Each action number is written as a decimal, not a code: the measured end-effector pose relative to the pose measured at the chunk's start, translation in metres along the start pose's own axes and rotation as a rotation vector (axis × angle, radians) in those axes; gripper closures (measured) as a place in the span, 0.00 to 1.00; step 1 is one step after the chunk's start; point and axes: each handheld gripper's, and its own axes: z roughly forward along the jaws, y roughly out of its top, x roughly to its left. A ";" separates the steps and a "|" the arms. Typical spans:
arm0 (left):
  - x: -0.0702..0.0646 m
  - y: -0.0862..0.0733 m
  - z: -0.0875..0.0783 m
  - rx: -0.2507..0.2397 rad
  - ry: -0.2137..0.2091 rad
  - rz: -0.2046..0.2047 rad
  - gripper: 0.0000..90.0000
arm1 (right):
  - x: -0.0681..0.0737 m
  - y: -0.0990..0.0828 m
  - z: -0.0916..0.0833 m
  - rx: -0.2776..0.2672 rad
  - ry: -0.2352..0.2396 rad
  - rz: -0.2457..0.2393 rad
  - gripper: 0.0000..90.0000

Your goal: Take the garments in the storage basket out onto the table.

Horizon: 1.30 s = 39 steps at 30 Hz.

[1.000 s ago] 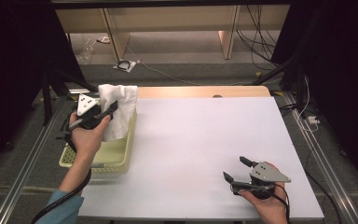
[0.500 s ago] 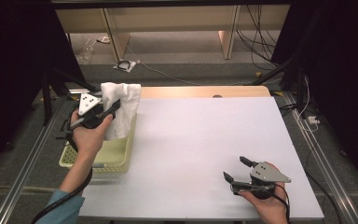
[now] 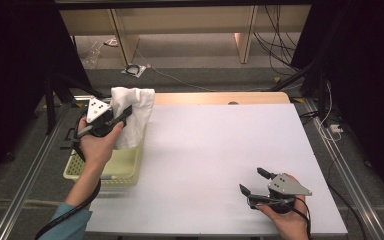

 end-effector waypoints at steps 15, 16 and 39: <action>-0.010 0.004 0.001 -0.020 -0.020 0.005 0.83 | 0.000 0.000 0.000 -0.006 0.005 0.006 0.22; -0.011 0.004 0.001 -0.022 -0.022 0.004 0.83 | 0.000 0.000 0.000 -0.006 0.005 0.006 0.22; -0.028 0.009 0.007 -0.026 -0.063 0.013 0.83 | 0.000 0.000 0.000 -0.011 0.007 0.004 0.22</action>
